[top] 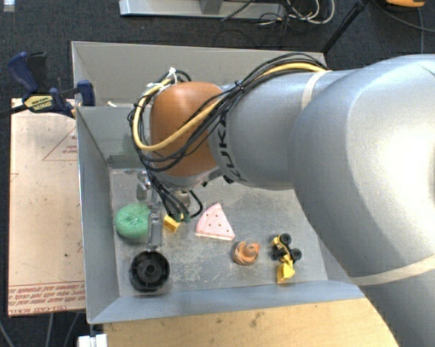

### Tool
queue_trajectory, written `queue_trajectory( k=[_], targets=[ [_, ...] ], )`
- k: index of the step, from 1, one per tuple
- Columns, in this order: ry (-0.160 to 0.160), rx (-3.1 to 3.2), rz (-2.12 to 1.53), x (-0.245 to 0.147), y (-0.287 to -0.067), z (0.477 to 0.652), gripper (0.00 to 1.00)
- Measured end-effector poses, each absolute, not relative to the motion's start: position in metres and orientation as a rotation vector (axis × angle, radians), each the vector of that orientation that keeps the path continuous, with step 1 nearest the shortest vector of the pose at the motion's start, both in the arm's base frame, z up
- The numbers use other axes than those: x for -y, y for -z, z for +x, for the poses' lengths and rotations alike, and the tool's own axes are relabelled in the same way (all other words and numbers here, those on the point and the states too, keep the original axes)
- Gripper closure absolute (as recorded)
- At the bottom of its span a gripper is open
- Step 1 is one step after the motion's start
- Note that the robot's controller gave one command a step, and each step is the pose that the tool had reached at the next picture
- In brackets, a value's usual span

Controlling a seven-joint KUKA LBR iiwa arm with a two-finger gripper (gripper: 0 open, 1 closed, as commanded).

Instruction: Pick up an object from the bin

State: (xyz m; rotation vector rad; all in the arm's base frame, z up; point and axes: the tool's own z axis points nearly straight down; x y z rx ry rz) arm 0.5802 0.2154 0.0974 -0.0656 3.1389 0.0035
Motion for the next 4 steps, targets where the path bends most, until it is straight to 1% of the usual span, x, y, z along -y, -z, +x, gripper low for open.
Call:
queue_trajectory(
  k=[1, 2, 3, 4],
  targets=[
    [-0.004, -3.138, -0.065, -0.2153, -0.0976, 0.5805, 1.0],
    [-0.004, -3.139, -0.065, -0.2151, -0.0973, 0.5804, 0.0],
    [-0.004, -3.139, -0.065, -0.215, -0.0973, 0.5804, 1.0],
    [-0.004, -3.139, -0.065, -0.2151, -0.0973, 0.5803, 0.0]
  ],
)
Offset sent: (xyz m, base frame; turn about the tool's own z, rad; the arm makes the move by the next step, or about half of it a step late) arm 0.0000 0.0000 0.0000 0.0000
